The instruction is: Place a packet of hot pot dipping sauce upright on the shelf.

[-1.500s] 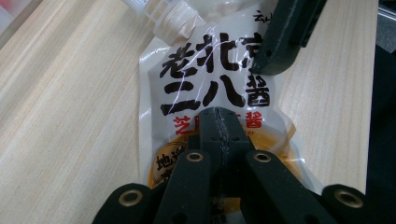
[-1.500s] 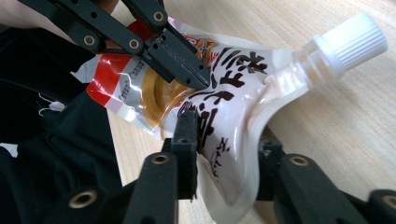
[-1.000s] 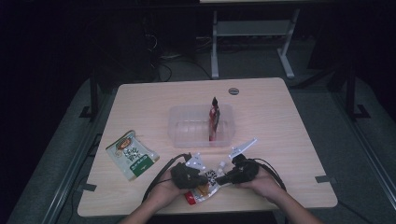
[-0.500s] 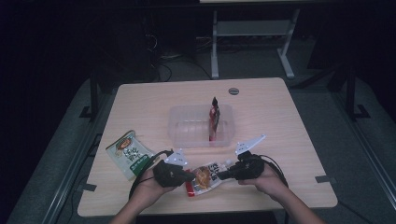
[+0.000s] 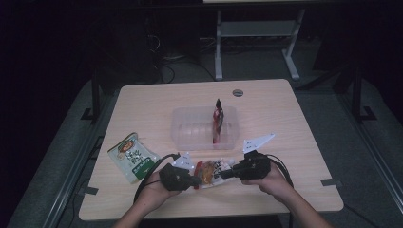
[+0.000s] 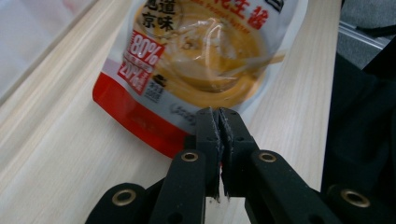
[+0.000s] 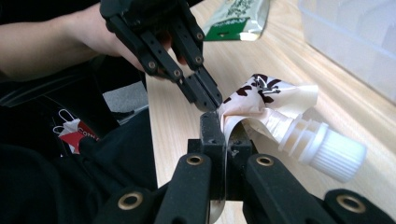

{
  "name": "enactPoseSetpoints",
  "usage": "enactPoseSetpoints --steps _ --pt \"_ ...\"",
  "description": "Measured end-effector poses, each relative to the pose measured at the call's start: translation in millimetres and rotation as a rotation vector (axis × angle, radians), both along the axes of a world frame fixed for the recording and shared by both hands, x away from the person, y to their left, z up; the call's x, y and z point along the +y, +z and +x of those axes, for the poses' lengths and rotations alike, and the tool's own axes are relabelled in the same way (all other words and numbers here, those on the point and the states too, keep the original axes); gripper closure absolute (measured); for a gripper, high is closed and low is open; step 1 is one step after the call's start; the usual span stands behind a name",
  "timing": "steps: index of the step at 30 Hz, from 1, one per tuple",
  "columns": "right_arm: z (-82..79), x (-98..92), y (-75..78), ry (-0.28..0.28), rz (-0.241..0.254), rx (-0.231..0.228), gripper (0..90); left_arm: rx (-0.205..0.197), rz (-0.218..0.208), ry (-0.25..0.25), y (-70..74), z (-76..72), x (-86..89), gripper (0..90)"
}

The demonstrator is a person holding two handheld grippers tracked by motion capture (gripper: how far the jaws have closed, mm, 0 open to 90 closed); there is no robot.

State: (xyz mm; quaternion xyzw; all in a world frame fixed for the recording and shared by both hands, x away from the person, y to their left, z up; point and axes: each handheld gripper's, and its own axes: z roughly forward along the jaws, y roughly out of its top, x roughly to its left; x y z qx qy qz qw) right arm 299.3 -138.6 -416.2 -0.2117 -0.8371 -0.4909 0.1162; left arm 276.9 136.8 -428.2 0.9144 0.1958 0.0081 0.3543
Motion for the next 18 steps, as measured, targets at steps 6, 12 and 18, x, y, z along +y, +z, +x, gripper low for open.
enactPoseSetpoints --steps 6,12,18 --pt "0.4 4.5 9.7 0.02 0.019 -0.024 89.8 -0.016 -0.027 0.002 2.5 0.2 -5.5 86.7" --pt "0.5 11.1 13.9 0.043 0.04 -0.03 89.8 -0.026 -0.045 -0.001 3.1 1.7 -12.2 86.8" --pt "0.7 7.2 17.8 0.044 0.046 -0.038 89.8 -0.051 -0.065 0.049 11.8 7.7 1.4 86.6"
